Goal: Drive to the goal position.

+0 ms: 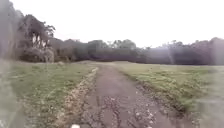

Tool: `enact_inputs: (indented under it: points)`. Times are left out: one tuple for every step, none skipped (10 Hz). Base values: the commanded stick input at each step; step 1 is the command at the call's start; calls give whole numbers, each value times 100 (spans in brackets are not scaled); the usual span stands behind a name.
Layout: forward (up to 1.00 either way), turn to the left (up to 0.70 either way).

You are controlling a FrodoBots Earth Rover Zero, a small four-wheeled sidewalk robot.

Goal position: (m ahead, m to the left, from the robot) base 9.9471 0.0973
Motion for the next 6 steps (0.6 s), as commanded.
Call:
enact_inputs:
  points:
    - [70,0]
    - [70,2]
    - [70,2]
    - [70,2]
    - [70,2]
    - [70,2]
